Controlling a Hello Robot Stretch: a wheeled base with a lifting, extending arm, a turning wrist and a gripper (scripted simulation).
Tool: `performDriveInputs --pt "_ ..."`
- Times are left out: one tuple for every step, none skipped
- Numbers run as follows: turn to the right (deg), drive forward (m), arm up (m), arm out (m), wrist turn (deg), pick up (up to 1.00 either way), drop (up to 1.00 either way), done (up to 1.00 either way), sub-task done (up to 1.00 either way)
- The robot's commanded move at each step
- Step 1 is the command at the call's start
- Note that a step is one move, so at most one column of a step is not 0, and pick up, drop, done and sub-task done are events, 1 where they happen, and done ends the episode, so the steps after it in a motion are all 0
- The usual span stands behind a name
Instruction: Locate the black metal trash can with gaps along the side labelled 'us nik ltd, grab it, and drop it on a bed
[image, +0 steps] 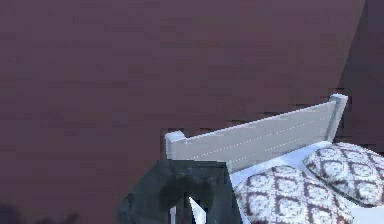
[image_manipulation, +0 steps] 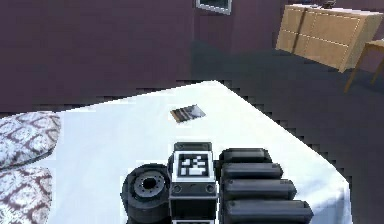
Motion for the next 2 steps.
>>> performDriveInputs --pt "0.0 0.00 0.00 0.48 0.0 0.00 0.00 0.00 0.00" --pt "0.0 0.00 0.00 0.00 39.0 0.00 0.00 0.00 0.00"
